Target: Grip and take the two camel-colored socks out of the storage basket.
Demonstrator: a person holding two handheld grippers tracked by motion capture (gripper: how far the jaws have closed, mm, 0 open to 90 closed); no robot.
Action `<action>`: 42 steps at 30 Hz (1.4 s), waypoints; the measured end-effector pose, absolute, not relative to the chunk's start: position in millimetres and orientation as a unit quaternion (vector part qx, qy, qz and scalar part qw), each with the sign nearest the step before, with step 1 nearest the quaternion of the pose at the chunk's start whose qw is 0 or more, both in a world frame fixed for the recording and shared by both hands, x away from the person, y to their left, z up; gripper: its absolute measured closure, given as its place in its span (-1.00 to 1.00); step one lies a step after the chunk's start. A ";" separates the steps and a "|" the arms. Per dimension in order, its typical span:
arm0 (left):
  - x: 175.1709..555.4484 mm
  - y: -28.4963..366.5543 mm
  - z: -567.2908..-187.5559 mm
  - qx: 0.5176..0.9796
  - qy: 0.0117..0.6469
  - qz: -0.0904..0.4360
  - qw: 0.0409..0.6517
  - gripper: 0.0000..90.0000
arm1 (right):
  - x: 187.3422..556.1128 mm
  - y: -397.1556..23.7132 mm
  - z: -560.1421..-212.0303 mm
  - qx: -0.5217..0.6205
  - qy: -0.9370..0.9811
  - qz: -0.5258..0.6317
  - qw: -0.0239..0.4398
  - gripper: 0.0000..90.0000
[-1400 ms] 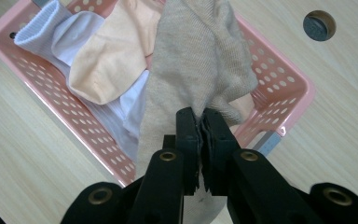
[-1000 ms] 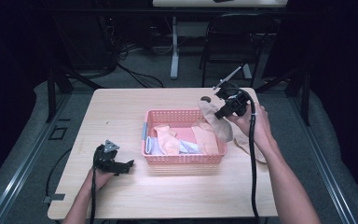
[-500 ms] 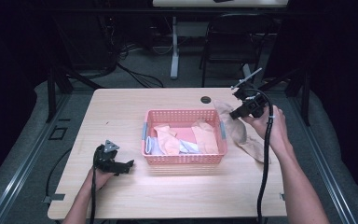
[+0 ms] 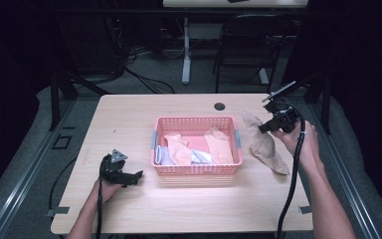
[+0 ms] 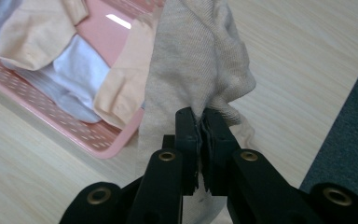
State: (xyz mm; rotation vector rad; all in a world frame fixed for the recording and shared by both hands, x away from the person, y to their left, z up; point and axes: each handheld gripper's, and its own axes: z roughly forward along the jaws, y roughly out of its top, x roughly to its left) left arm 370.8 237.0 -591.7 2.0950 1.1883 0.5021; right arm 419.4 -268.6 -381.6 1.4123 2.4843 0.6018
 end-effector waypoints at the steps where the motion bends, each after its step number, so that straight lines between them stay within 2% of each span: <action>1: 370.8 237.0 -591.7 0.803 0.455 0.192 0.334 -1.00 | 419.1 -271.2 -383.2 0.485 0.844 0.203 0.110 0.92; 20: 370.9 237.1 -591.7 0.803 0.455 0.192 0.334 -1.00 | 427.4 -300.2 -434.1 0.518 0.829 0.191 0.089 0.92; 32: 370.9 237.1 -591.8 0.803 0.455 0.192 0.335 -1.00 | 434.7 -308.1 -461.6 0.535 0.818 0.196 0.082 0.91; 38: 370.9 237.2 -591.8 0.803 0.455 0.192 0.335 -1.00 | 440.0 -300.5 -483.5 0.534 0.826 0.164 0.078 0.90; 39: 370.9 237.2 -591.8 0.803 0.455 0.191 0.335 -1.00 | 441.3 -299.5 -486.6 0.532 0.828 0.158 0.073 0.88; 40: 370.9 237.2 -591.8 0.803 0.455 0.192 0.335 -1.00 | 443.2 -295.3 -495.6 0.534 0.829 0.149 0.070 0.76; 42: 371.0 237.3 -591.8 0.803 0.454 0.191 0.335 -1.00 | 444.7 -294.7 -498.7 0.533 0.832 0.140 0.065 0.68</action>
